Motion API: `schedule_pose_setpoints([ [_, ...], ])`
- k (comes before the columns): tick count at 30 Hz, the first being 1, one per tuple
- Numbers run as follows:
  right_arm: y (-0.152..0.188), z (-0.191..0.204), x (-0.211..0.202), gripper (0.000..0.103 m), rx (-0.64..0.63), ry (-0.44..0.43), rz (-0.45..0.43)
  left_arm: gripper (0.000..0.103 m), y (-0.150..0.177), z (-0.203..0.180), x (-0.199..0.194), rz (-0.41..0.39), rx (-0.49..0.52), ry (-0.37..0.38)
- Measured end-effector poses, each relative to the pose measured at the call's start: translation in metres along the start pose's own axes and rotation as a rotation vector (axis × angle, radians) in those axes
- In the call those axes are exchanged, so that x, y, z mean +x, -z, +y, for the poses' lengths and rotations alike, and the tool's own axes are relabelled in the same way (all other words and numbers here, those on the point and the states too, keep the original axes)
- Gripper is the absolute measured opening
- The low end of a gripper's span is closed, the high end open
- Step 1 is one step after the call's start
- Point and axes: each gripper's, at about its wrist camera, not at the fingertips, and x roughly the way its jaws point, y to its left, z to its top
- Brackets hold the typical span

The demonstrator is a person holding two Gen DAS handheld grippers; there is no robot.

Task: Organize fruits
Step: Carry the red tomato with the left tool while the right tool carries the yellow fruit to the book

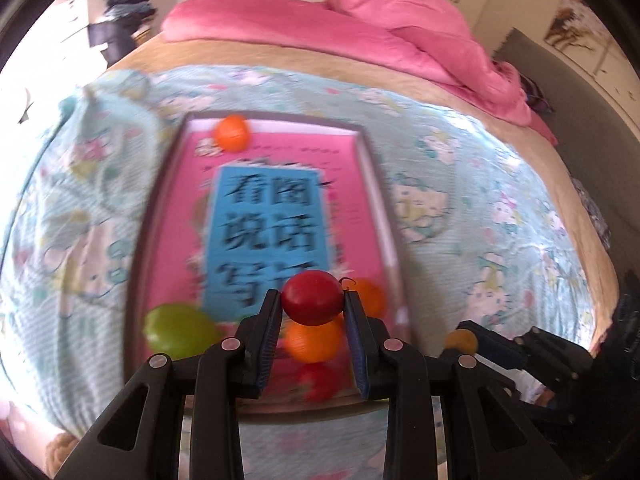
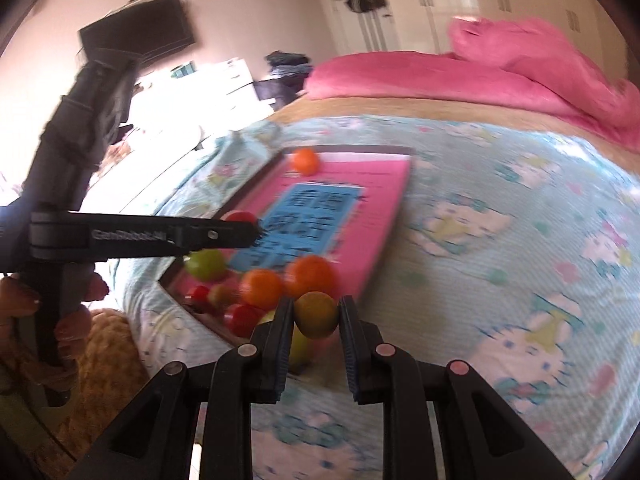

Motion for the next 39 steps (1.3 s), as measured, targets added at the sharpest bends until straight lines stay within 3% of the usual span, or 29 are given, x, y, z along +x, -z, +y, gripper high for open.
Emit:
schedule_pose_setpoints([
  [7, -0.008, 0.057, 0.028, 0.023, -0.116, -0.055, 0.052, 0.032, 0.01, 0.03, 0.006, 0.008, -0.061, -0.001],
  [14, -0.01, 0.085, 0.053, 0.023, -0.197, -0.058, 0.092, 0.032, 0.012, 0.04, 0.009, 0.009, -0.08, 0.032],
  [39, -0.001, 0.087, 0.08, 0.024, -0.221, -0.024, 0.13, 0.032, 0.015, 0.041, 0.019, 0.042, -0.088, 0.06],
])
